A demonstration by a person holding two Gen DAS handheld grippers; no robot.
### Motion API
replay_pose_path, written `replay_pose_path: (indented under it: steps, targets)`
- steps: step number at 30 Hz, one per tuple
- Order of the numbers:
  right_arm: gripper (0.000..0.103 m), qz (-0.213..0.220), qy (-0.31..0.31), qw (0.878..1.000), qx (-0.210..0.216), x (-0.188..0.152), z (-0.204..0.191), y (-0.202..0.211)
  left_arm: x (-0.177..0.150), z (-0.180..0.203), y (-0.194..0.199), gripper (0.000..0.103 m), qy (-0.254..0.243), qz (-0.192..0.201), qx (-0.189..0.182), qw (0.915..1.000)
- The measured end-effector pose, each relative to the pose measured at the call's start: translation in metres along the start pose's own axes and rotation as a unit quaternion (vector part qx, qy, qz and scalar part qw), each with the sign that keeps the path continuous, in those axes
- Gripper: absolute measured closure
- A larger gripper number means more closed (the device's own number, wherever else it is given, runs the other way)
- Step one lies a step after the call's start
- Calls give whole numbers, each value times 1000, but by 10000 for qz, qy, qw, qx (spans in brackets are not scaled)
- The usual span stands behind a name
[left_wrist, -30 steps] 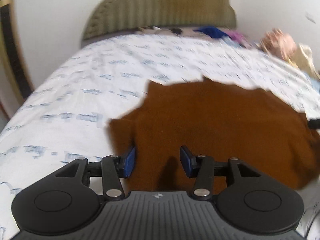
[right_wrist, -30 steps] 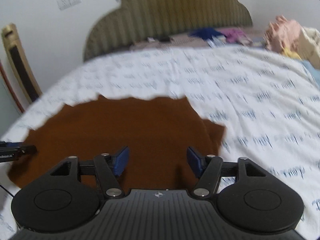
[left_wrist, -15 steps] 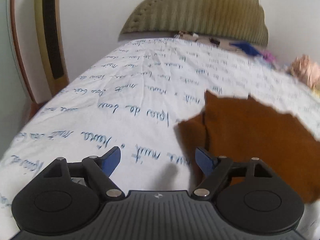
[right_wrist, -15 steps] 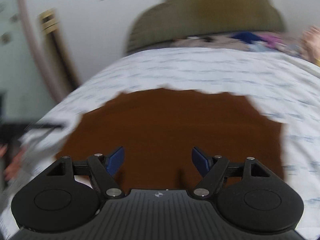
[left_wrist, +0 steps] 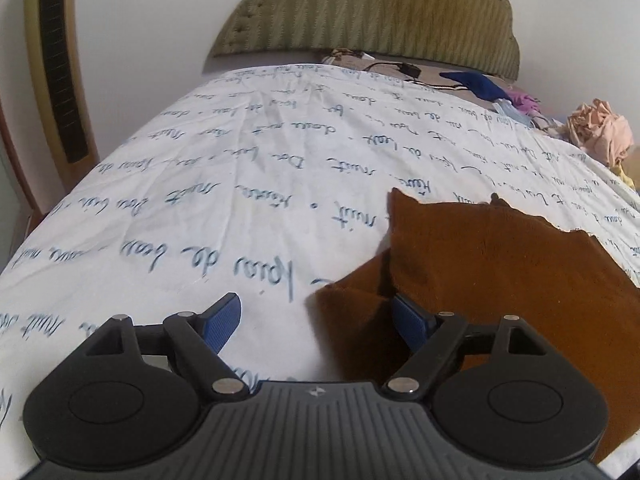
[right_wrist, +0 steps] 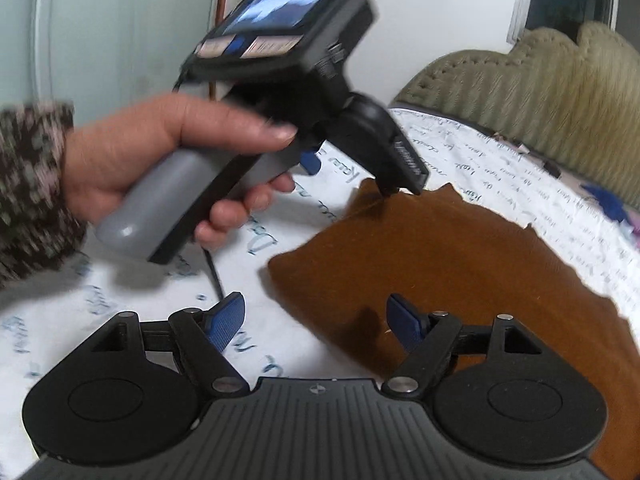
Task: Fold small clothes
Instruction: 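Grasp the brown sweater's side edge with the left tool while the right tool grasps beside it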
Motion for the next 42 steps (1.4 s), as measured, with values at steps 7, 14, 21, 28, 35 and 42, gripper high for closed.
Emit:
replay_pose_path:
  steps: [7, 14, 21, 28, 35, 42]
  targets:
    - [29, -126, 37, 9998, -143, 1, -8, -22, 7, 13, -17, 20, -210, -108, -101, 9997]
    - [57, -219, 49, 9988, -443, 5, -5, -24, 23, 21, -32, 21, -272, -455, -740, 9958]
    - [62, -161, 192, 9981, -558, 4, -10, -28, 33, 5, -38, 21, 13, -702, -981, 9927]
    - [74, -157, 355, 9976, -579, 0, -13, -30, 29, -16, -29, 21, 372, -930, -1551, 9828]
    - [73, -185, 325, 9980, -517, 1, -8, -31, 39, -13, -29, 21, 1039, -1119, -2364, 9596]
    - [72, -177, 355, 9978, -533, 2, -7, -36, 33, -3, -42, 20, 981, -1448, -2364, 9558]
Point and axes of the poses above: each gripper's, at about its wrist camera, not at the fingertips, and y roughly against the way its jaws point, z to its right, x to its top, the point moved 6 cm from there along -y, roughly the way its jaws point, and after that the axes turned 7 degrees about -z, right-handed, at the moved point
